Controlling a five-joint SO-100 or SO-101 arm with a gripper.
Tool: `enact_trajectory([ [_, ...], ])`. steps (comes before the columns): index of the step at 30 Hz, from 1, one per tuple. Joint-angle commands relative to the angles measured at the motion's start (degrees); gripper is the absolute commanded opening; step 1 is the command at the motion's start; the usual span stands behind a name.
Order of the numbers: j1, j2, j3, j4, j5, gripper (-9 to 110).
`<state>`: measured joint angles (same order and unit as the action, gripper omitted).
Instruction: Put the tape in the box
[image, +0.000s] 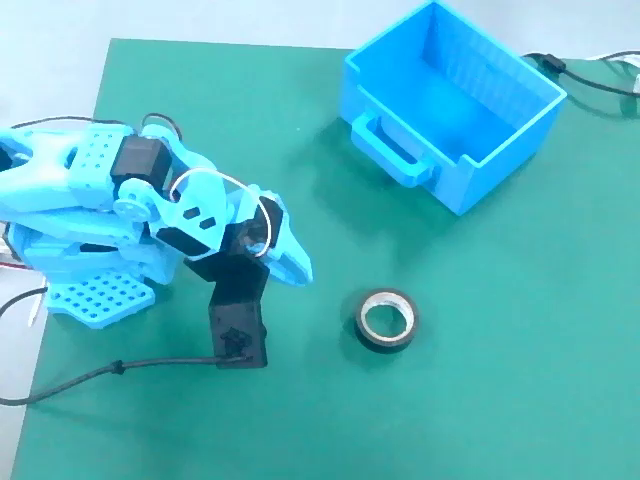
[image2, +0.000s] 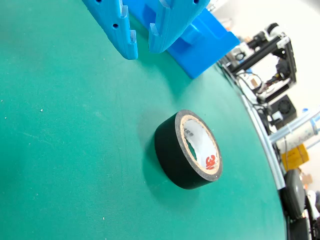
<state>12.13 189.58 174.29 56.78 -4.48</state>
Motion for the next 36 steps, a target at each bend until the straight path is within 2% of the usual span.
enact_trajectory([
  [1,0.4,0.6,-0.4,0.9,-1.1,0],
  [17,0.7,-0.8,-6.0,1.4,-3.7,0],
  [27,1.0,-17.9,-20.9,2.9,-3.7,0],
  [36,4.7,-45.3,-48.3,13.1,-3.4,1],
])
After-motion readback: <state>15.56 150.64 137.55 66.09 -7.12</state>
